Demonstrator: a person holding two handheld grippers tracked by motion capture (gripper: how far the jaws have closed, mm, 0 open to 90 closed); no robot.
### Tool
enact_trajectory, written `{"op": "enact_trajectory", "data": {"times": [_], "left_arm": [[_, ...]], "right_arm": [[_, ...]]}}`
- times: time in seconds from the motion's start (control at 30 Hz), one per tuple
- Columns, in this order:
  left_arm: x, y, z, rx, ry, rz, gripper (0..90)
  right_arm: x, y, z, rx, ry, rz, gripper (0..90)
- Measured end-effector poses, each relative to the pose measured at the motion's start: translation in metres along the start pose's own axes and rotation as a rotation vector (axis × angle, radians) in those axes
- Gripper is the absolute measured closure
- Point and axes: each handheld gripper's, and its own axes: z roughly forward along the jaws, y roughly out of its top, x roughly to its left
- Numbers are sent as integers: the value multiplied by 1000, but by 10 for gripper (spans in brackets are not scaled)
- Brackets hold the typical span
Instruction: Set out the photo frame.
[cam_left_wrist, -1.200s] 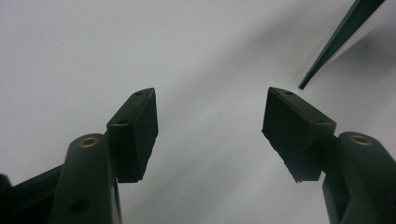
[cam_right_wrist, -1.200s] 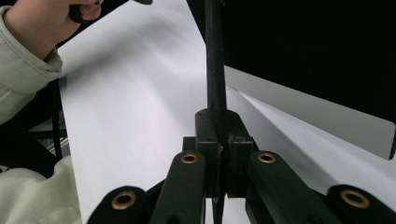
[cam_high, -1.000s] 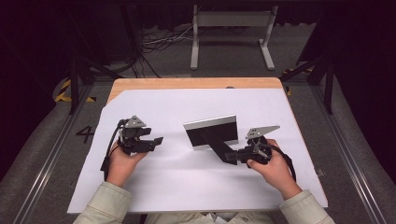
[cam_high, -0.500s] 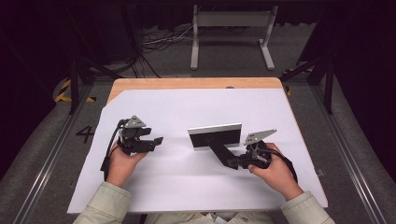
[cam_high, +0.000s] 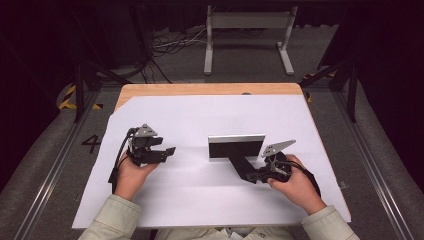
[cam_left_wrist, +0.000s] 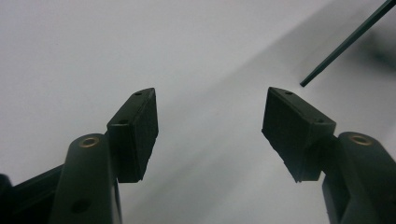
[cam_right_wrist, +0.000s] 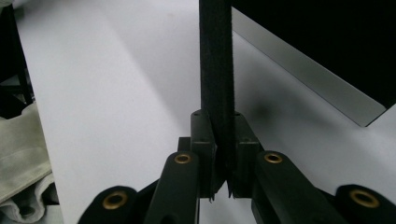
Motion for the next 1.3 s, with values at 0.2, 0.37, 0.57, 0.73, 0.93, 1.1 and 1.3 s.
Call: {"op": "enact_trajectory", "data": {"times": [0.2, 0.37, 0.57, 0.73, 0.93, 1.1, 1.3], "left_arm": [[-1, 1, 1, 1, -2, 4, 365], [-2, 2, 1, 1, -8, 5, 365], [-4, 3, 3, -1, -13, 11, 365], [-5, 6, 4, -7, -22, 17, 365], [-7, 9, 6, -18, -42, 14, 373], [-10, 10, 7, -40, -54, 23, 416], [-14, 12, 5, -64, -94, 27, 518]], "right_arm": [[3, -2, 1, 30, -21, -21, 815], [5, -4, 2, 51, -37, -29, 812], [6, -7, -3, 46, -41, -23, 784], [7, -9, -6, 31, -40, -28, 754], [9, -11, -18, -23, -31, -24, 746], [8, -14, -31, -58, -35, -29, 774], [6, -18, -46, -79, -53, -36, 847]]}}
